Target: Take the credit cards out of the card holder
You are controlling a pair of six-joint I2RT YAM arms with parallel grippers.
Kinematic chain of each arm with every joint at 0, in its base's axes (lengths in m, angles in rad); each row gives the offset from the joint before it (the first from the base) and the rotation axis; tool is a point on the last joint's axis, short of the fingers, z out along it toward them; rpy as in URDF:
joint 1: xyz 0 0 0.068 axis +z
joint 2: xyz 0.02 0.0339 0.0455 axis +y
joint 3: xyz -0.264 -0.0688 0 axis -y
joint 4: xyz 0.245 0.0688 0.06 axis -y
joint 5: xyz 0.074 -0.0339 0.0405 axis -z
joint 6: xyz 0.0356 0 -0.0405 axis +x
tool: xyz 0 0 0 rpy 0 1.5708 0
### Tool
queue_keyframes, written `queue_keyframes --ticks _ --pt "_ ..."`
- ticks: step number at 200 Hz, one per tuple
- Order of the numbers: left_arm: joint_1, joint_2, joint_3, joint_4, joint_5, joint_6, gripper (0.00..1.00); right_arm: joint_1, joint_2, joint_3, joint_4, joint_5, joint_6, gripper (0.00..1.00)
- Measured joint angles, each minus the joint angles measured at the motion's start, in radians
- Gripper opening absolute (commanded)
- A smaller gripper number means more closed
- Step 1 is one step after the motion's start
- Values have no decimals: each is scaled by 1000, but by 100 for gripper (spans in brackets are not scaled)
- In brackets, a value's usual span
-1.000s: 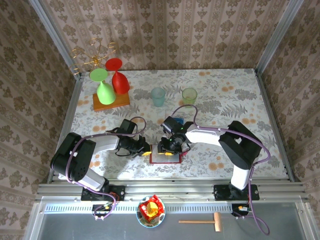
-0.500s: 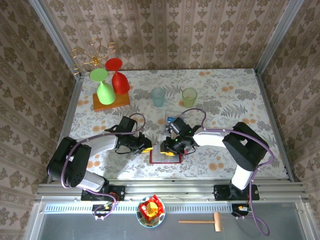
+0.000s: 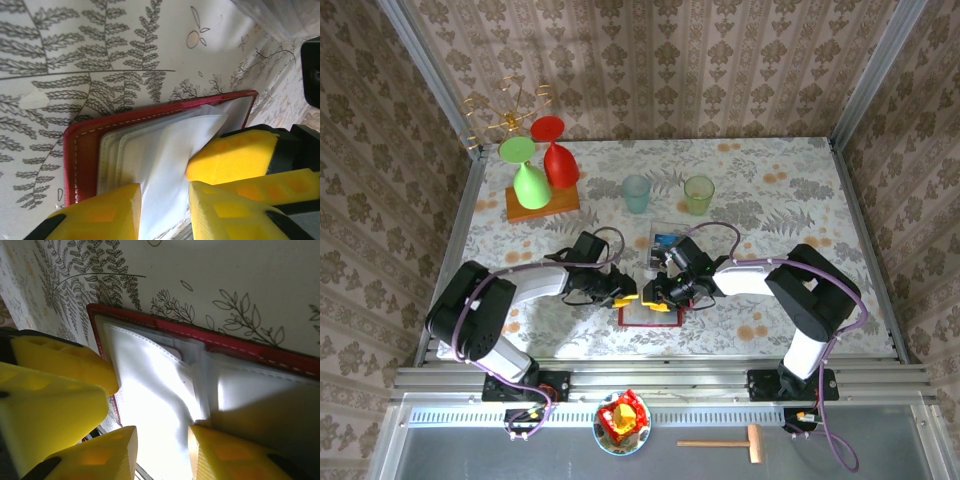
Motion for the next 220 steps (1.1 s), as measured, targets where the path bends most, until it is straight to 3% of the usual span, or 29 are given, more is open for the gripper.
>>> queue_keyframes --ticks 87,122,148,220 --pt "-11 6 5 3 -7 -13 22 -3 -2 -13 27 -14 16 33" --pt "-16 6 6 14 -6 -19 23 -3 -2 -13 27 -14 18 32" --pt "-16 6 19 -6 -12 -17 31 -3 -2 -14 28 -14 18 30" --pt "-17 8 50 -60 -45 -3 33 -5 -2 -14 -6 11 10 16"
